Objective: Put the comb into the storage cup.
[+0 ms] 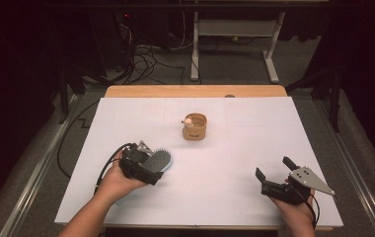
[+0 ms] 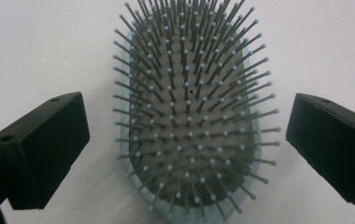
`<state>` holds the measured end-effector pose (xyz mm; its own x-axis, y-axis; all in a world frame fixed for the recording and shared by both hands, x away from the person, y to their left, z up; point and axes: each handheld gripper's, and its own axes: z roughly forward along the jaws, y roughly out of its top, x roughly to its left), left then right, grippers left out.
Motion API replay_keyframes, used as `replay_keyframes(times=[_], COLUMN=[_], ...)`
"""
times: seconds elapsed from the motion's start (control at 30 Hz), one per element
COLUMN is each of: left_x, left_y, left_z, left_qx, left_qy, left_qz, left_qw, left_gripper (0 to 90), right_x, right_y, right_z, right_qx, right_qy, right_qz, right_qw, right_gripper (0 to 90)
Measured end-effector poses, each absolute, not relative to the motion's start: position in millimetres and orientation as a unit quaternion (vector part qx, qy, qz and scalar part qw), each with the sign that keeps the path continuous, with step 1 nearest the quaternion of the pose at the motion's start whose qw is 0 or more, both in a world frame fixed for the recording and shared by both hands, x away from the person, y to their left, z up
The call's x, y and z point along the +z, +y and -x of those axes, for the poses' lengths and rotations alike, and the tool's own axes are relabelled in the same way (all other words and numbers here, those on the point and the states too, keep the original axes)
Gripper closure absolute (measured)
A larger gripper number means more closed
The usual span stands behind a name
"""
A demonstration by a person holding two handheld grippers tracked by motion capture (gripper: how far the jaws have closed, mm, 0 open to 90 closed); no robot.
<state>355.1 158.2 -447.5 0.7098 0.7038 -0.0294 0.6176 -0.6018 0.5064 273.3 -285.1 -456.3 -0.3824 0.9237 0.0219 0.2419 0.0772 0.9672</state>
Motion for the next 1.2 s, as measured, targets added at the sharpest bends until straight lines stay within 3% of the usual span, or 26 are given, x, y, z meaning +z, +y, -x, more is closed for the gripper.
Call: replay_keyframes(times=[0.27,0.67,1.2], left_x=[-457,-456,-456], left_y=[148,148,147], left_z=[-363,-365,-371], left_qx=[0.069,0.054,0.037], left_qy=[0.37,0.368,0.373], left_qz=[-0.905,-0.909,-0.91], left_qw=[0.2,0.187,0.178], left_gripper=[3.3,11.4,11.7], right_x=[-457,-457,-458], right_y=[-285,-285,-285], right_z=[-274,-274,-274], right_qx=[0.513,0.513,0.514], right_qy=[0.656,0.656,0.652], right_qz=[-0.444,-0.444,-0.451], right_qw=[0.332,0.332,0.327], right_gripper=[0.4,0.4,0.4])
